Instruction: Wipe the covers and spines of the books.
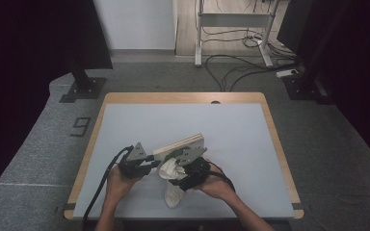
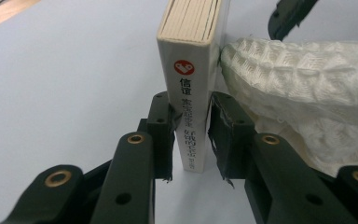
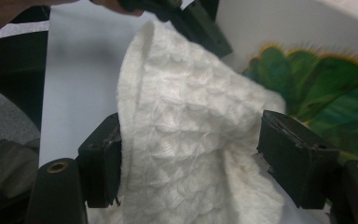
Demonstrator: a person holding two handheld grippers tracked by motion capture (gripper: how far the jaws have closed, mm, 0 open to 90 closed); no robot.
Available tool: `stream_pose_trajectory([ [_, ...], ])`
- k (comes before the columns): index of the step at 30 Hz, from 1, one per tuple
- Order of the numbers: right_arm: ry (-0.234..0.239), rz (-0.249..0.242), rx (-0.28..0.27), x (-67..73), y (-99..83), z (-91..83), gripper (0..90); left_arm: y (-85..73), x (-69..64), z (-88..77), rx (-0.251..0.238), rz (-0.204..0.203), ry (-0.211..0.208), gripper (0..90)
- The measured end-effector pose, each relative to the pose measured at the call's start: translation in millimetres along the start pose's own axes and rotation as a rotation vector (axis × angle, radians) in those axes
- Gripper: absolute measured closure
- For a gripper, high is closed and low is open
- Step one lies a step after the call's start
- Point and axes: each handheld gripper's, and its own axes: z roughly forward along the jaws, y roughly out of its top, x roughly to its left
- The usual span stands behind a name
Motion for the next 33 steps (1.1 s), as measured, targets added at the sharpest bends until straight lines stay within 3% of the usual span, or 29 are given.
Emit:
stream_pose_trajectory([
  [6,0.008,0.020,-0.028,-5.1,7.6,-7.7,25.6,0.0,-0.1,0.0,0.000,0.000,0.001,70.1],
  [16,0.023,0.024,-0.037,-0.2,18.1,-16.0,24.5,0.1,0.0,-0.1,0.001,-0.001,-0.001,70.1],
  [23,-0.010,0.027,-0.039,-3.9,20.9,-28.1,24.5,0.2,0.0,-0.1,0.002,-0.001,-0.001,70.1],
  [33,-0.084,0.093,-0.045,-30.9,-1.2,-35.4,24.6,0.1,-0.2,-0.3,0.003,0.003,-0.003,70.2],
])
